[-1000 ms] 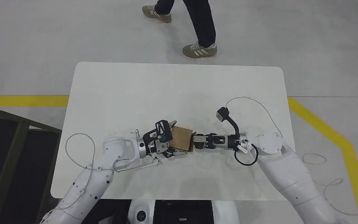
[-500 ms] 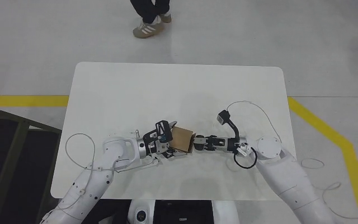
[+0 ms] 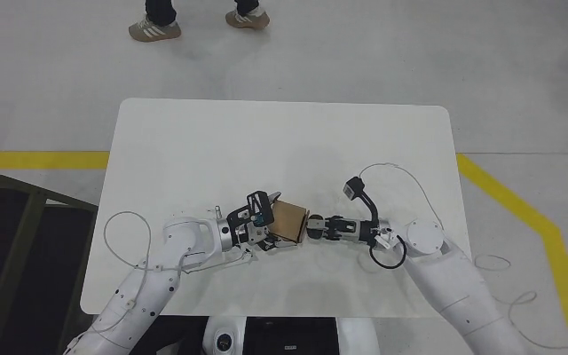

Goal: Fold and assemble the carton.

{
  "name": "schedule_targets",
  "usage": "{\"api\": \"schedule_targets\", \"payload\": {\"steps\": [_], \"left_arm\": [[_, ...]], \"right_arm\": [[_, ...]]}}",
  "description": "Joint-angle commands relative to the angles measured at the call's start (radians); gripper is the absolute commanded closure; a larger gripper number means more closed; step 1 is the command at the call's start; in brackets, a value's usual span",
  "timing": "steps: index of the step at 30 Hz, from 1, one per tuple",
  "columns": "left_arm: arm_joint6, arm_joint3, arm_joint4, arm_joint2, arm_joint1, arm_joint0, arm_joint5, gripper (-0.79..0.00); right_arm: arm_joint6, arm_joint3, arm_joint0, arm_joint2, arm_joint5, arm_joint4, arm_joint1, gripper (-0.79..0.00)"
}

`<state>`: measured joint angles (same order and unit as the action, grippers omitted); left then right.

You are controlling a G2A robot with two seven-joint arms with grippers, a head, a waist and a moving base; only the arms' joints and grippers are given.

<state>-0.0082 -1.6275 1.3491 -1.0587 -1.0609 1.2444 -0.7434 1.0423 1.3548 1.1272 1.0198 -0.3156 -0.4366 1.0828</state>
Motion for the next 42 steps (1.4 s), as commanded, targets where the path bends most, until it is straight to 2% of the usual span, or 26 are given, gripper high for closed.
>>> {"api": "schedule_targets", "payload": {"steps": [1,6,19,42], "left_arm": [[0.0,0.0,0.0,0.0,0.0,0.0,0.0,-0.785],[0.0,0.0,0.0,-0.002,0.0,0.001,0.001,-0.785],[0.0,0.0,-0.003,0.0,-0.001,0.001,-0.003,-0.785],[-0.002,0.001,-0.004,0.001,-0.002,-0.001,0.0,-0.785]], "right_arm": [[0.001,0.0,-0.001,-0.001,0.001,0.004,0.0,-0.126],[0.006,-0.003,-0.001,0.002,0.003,0.013,0.0,-0.175],[0.039,0.003,-0.003,0.007,0.02,0.054,-0.003,-0.203],[0.073,-0.003,-0.06,-0.013,0.039,0.15,-0.001,-0.166]]}}
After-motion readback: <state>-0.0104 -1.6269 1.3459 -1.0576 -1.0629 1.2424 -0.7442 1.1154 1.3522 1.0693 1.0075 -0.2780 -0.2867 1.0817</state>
